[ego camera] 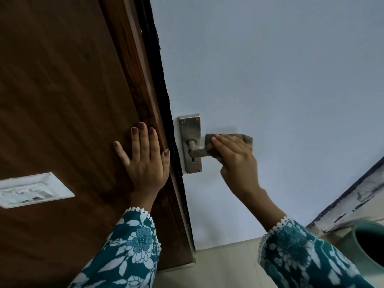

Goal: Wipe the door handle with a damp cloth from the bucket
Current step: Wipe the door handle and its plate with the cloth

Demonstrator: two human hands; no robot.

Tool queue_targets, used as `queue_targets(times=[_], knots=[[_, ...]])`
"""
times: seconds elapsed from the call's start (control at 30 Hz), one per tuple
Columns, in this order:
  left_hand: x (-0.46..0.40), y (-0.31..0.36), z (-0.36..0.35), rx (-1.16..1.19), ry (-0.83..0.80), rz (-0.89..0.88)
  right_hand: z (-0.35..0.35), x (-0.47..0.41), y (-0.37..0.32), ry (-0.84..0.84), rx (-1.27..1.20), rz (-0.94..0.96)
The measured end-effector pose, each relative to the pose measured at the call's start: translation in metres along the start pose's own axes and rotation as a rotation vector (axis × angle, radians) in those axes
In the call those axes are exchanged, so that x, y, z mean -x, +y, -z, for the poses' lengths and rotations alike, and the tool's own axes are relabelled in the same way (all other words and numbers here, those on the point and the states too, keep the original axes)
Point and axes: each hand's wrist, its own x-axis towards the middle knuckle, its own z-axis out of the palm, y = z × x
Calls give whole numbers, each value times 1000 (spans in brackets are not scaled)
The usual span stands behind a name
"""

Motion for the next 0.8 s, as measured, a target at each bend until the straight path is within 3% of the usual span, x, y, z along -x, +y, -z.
queue_targets(times=[0.1,0.27,0.43,0.53,0.73,0.8], knots=[[1,-1,0,1,1,-1,4,-2,-14,79,12,-89],[1,-1,2,7,-18,-6,-37,16,-52,-42,21,261],[0,0,3,16,-27,4,-45,22,-11,-32,98,370],[0,-1,3,10,-23,2,-51,25,-11,26,33,313],[0,-2,2,-4,-34,-7,-61,35,-17,180,-96,11],[0,-3,2,-10,-36,-7,-64,35,-23,177,-102,8]])
